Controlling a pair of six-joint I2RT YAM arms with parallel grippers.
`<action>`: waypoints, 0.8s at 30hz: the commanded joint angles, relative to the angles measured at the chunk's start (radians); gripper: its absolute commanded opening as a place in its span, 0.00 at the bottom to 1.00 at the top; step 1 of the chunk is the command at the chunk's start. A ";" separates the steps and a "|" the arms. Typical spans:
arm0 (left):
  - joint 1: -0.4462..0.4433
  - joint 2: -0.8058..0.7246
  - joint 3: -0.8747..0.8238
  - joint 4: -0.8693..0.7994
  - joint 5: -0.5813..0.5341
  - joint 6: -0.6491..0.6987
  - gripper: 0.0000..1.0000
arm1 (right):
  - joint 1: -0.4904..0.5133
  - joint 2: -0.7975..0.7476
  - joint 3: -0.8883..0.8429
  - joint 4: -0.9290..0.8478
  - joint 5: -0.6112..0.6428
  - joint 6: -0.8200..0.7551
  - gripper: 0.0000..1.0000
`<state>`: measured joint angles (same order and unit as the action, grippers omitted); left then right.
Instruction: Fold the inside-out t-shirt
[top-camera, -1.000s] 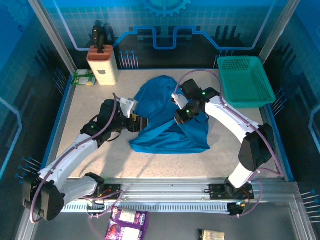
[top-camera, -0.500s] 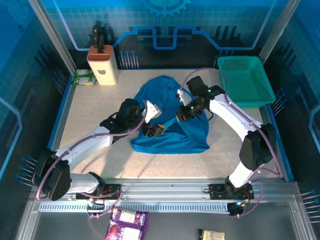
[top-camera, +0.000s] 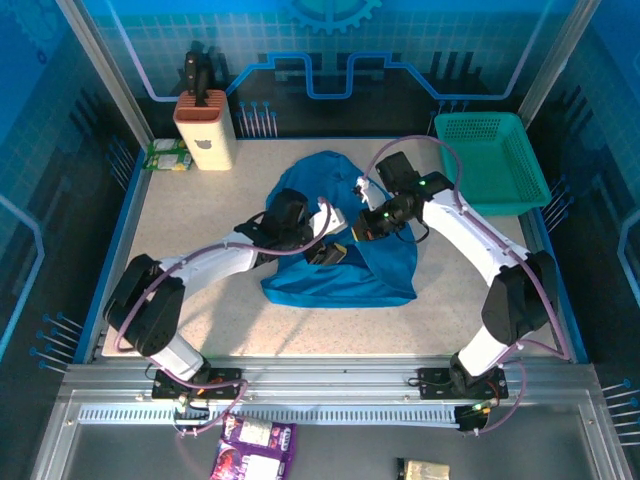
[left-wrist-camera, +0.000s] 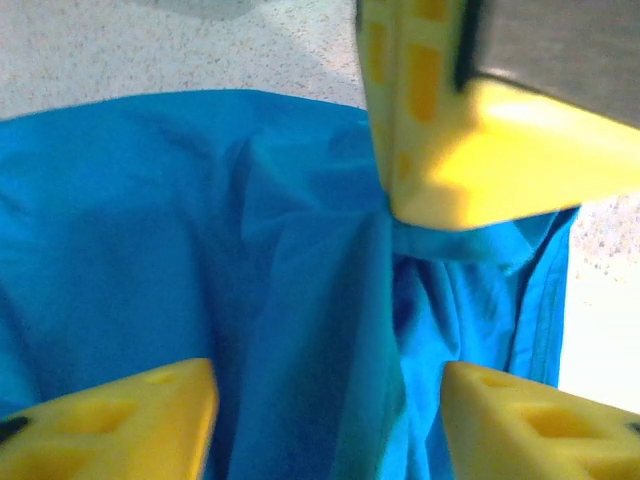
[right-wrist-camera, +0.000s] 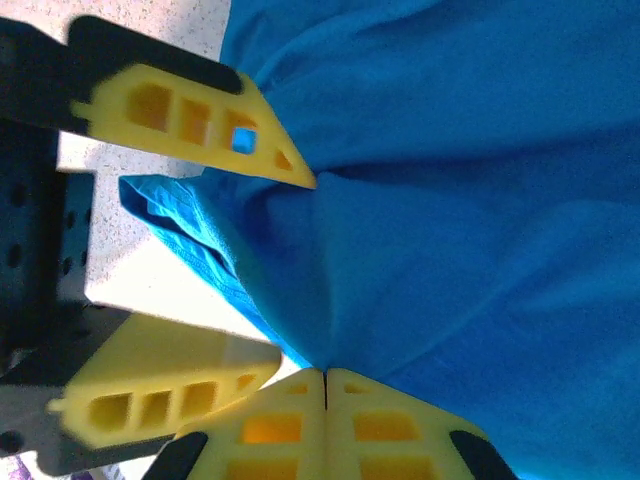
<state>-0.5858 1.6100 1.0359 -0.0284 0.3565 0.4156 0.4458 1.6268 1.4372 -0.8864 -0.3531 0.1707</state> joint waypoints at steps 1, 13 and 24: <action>-0.008 0.029 0.064 -0.041 0.039 0.026 0.43 | -0.024 -0.038 -0.010 0.021 -0.018 0.024 0.00; -0.007 0.025 0.320 -0.248 0.044 -0.119 0.00 | -0.028 -0.201 -0.131 0.094 0.153 0.173 0.18; -0.009 -0.039 0.456 -0.359 0.040 -0.249 0.00 | 0.382 -0.511 -0.639 0.597 0.515 0.386 0.00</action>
<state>-0.5865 1.6157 1.4479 -0.3340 0.3794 0.2192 0.7353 1.1160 0.9047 -0.5171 -0.0048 0.4862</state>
